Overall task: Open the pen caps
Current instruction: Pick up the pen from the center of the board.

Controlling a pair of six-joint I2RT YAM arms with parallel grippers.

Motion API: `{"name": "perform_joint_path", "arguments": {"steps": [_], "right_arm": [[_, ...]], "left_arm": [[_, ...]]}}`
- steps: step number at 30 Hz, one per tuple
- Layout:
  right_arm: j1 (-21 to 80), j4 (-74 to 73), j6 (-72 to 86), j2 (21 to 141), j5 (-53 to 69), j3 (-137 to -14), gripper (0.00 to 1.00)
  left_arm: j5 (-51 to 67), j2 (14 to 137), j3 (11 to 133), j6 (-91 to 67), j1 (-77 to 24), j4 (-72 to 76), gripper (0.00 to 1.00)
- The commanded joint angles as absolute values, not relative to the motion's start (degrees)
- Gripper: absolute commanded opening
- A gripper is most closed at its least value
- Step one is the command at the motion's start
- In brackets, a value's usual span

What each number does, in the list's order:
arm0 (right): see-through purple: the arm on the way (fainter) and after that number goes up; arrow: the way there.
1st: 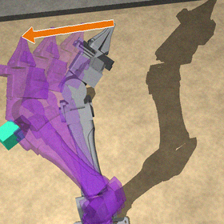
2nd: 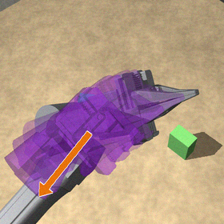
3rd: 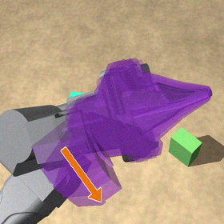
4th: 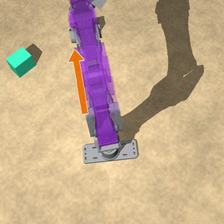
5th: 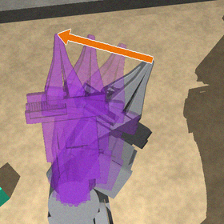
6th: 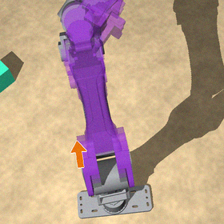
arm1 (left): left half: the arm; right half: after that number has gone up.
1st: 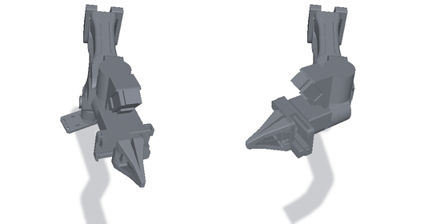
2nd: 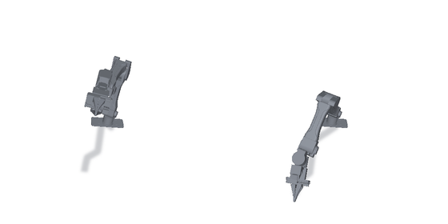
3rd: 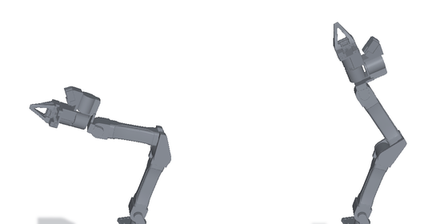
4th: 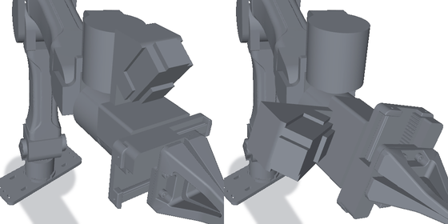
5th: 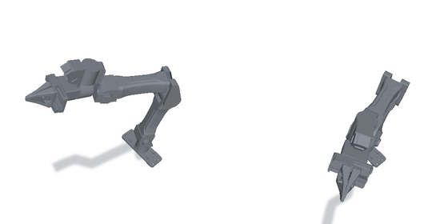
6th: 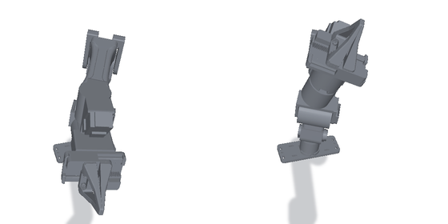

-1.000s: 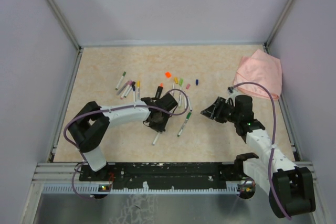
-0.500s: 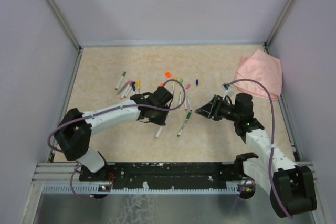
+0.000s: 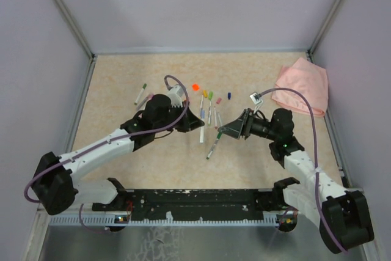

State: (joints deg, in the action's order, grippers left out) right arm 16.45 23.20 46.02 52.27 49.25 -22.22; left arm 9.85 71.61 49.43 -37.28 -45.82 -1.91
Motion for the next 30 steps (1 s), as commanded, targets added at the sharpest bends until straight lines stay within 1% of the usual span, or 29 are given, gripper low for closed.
{"name": "perform_joint_path", "arguments": {"steps": [1,10,20,30], "right_arm": [[17.85,27.58,47.19,52.01,50.79,-25.69,0.57],[19.24,25.71,46.33,52.2,49.48,-26.21,0.57],[20.87,24.2,45.64,53.75,48.1,-27.0,0.57],[26.48,23.53,44.68,57.84,45.17,-29.97,0.57]], "left_arm": [[14.61,70.22,47.08,-43.1,-45.09,10.31,0.0],[20.13,72.53,44.94,-48.01,-45.0,21.6,0.0],[22.44,74.87,45.64,-49.38,-44.98,23.82,0.0],[23.68,76.02,45.98,-50.44,-44.99,24.1,0.0]]}}
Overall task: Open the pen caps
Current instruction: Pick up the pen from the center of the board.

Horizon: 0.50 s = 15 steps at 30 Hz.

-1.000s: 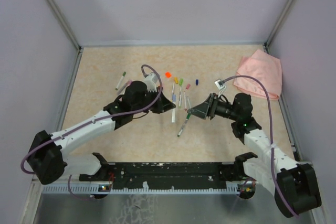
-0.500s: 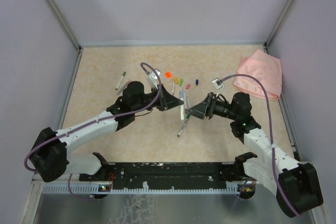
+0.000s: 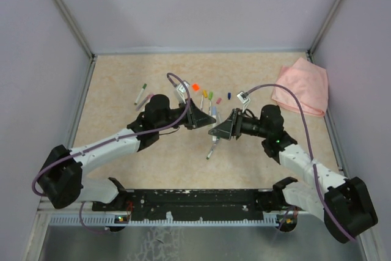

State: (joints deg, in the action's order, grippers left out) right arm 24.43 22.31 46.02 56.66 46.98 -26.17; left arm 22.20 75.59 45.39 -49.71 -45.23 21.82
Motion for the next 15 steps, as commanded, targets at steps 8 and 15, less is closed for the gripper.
{"name": "perform_joint_path", "arguments": {"steps": [8,15], "right_arm": [[28.52,20.83,43.59,60.76,44.74,-31.91,0.43],[28.91,20.57,43.62,61.57,45.76,-32.01,0.04]], "left_arm": [[22.89,75.64,45.81,-50.32,-45.0,23.93,0.0],[22.32,75.2,45.79,-50.19,-44.9,23.73,0.0]]}}
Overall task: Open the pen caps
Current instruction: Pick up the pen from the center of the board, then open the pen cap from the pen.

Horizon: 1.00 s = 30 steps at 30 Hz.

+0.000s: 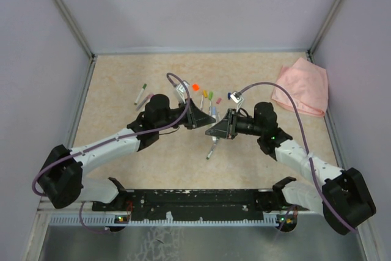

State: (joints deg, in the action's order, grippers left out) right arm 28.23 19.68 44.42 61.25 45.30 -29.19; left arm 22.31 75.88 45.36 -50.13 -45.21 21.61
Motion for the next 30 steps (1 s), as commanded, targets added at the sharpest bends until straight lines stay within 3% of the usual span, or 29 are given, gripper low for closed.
{"name": "perform_joint_path", "arguments": {"steps": [1,9,15,20,30], "right_arm": [[28.97,20.68,43.67,61.56,45.79,-32.03,0.0],[29.0,25.08,45.1,60.32,47.82,-30.29,0.0],[29.0,28.38,46.12,60.38,49.92,-29.71,0.0],[29.0,29.23,46.53,60.57,50.9,-29.68,0.0],[28.98,30.0,47.2,60.84,52.12,-29.78,0.0]], "left_arm": [[22.24,75.09,45.87,-50.13,-44.79,23.69,0.0],[21.46,71.35,45.3,-50.32,-42.44,23.33,0.34],[28.59,69.87,46.04,-51.76,-37.4,24.25,0.58],[30.58,71.29,49.56,-50.48,-36.43,19.29,0.64],[36.56,77.83,55.55,-51.68,-36.81,18.37,0.62]]}}
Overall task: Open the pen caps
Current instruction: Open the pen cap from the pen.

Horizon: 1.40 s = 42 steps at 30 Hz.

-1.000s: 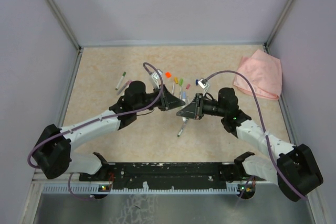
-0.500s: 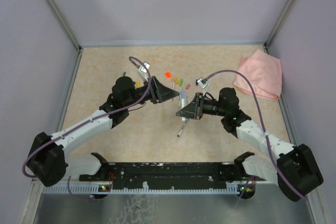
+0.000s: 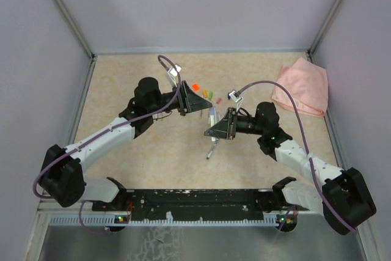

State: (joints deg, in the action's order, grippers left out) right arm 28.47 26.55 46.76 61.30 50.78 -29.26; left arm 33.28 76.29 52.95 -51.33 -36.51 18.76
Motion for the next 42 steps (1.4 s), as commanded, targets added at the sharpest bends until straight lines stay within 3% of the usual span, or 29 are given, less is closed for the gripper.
{"name": "perform_joint_path", "arguments": {"steps": [1,12,15,20,23,26,30,32,42], "right_arm": [[28.98,30.05,47.24,60.88,52.12,-29.79,0.0],[29.0,30.89,47.61,62.03,52.6,-29.95,0.0],[29.01,31.02,47.62,62.38,52.81,-29.88,0.0],[29.03,30.98,47.54,62.8,53.12,-29.97,0.0],[29.05,31.03,47.46,63.13,53.28,-30.06,0.0],[29.08,30.62,47.31,63.35,53.06,-30.3,0.04],[29.05,31.07,48.42,61.94,50.39,-30.57,0.32],[29.05,31.23,49.09,60.97,48.46,-31.03,0.38],[29.0,35.2,54.21,58.71,40.62,-30.45,0.39]], "left_arm": [[36.68,78.2,55.77,-51.69,-36.97,18.33,0.62],[38.94,81.77,57.02,-52.64,-38.32,20.24,0.42],[39.1,82.15,57.11,-52.53,-38.32,20.49,0.28],[39.58,82.77,57.13,-52.58,-38.32,21.12,0.18],[39.9,83.07,57.22,-52.64,-38.32,21.5,0.01],[39.86,83.14,56.99,-52.22,-38.33,22.06,0.0],[39.49,82.76,56.08,-51.8,-38.32,23.23,0.0],[39.15,82.56,55.34,-51.98,-38.32,24.17,0.0],[34.62,80.3,51.63,-53.64,-38.34,29.57,0.0]]}}
